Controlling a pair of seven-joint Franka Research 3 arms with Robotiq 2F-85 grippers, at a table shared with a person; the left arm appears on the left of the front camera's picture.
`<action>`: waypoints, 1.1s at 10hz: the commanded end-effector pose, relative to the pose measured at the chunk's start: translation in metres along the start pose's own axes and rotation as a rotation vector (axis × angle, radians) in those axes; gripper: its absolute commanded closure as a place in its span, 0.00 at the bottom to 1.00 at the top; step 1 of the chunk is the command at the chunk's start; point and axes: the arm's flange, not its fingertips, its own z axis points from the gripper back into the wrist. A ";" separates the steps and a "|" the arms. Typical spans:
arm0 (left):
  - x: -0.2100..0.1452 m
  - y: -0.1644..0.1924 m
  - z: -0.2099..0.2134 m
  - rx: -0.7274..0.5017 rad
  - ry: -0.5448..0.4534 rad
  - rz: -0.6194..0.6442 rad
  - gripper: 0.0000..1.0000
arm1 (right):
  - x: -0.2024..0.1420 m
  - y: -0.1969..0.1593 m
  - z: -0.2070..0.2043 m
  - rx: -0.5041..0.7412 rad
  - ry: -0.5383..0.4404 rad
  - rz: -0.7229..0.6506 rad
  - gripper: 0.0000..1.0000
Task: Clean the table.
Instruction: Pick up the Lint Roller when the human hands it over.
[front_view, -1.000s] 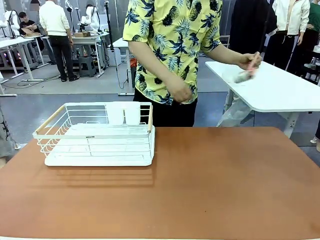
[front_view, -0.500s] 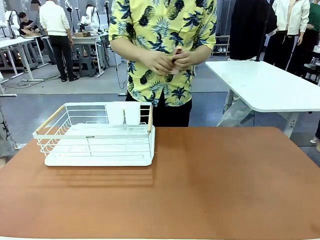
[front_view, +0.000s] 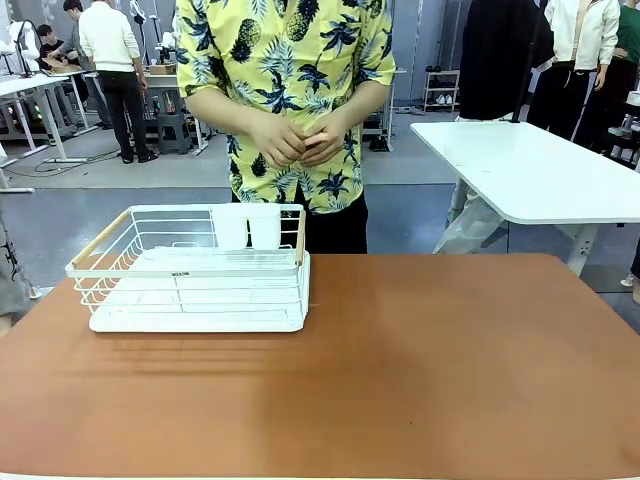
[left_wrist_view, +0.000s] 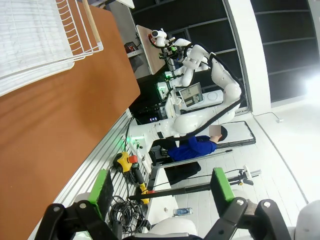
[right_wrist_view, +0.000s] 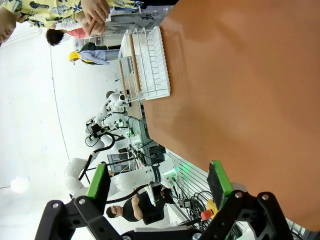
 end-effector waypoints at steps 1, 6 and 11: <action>-0.001 -0.001 0.002 0.000 -0.005 -0.002 0.00 | 0.000 0.001 0.001 0.000 -0.002 0.001 0.00; -0.001 -0.001 0.002 0.000 -0.005 -0.002 0.00 | 0.000 0.001 0.001 0.000 -0.002 0.001 0.00; -0.001 -0.001 0.002 0.000 -0.005 -0.002 0.00 | 0.000 0.001 0.001 0.000 -0.002 0.001 0.00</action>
